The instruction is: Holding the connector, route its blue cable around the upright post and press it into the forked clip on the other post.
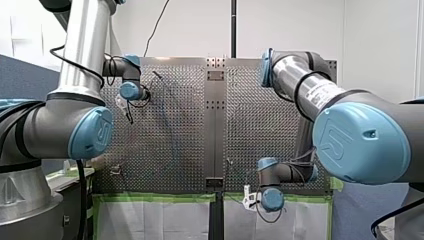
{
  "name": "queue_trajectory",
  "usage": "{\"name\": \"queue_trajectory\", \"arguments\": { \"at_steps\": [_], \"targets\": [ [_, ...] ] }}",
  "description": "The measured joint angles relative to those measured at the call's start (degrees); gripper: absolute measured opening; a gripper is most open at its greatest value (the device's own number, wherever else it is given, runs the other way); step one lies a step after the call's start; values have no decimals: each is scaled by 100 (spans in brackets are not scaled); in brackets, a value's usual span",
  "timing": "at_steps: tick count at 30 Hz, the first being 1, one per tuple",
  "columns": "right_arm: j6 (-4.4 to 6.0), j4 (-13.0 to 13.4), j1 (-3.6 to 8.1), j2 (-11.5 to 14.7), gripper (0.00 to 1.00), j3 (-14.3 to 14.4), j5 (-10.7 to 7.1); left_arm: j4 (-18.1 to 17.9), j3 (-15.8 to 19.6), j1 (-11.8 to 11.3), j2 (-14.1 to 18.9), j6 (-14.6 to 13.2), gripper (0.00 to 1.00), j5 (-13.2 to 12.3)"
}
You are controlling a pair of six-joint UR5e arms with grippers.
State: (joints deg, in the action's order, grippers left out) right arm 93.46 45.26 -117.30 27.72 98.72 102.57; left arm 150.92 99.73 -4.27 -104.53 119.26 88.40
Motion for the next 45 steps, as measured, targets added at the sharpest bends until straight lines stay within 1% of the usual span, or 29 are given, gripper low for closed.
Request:
{"name": "queue_trajectory", "arguments": {
  "at_steps": [4, 8, 11, 15, 19, 22, 30, 32, 35, 40, 45],
  "targets": [
    [-18, 89, 37, 220, 0, 174, -5, 1, 0, 0, 1, 0, 71, 4],
    [-19, 212, 116, 438, 0, 380, -36, 0, 0, -1, 0, 0, 71, 5],
    [-22, 234, 166, 620, 0, 484, -71, 0, 0, -1, 0, 0, 71, 4],
    [-45, 209, 204, 842, 0, 534, -107, 11, 0, 0, 0, 0, 71, 0],
    [-69, 182, 216, 1061, 0, 552, -162, 16, 0, 1, 0, 7, 71, 1],
    [-77, 184, 217, 1239, 0, 555, -269, 17, 1, 1, -1, 35, 71, 3],
    [-59, 236, 216, 1706, 0, 557, -685, 18, 1, 0, 0, 60, 71, 53],
    [-49, 243, 225, 1836, 0, 557, -760, 18, 2, 0, -1, 61, 71, 60],
    [-35, 246, 244, 2003, 0, 557, -823, 21, 1, 0, -1, 61, 71, 64],
    [-18, 256, 265, 2094, 0, 572, -857, 25, 2, 1, 0, 68, 71, 98],
    [33, 391, 323, 2093, 0, 701, -926, 30, 1, 0, 0, 70, 71, 117]
  ]
}}
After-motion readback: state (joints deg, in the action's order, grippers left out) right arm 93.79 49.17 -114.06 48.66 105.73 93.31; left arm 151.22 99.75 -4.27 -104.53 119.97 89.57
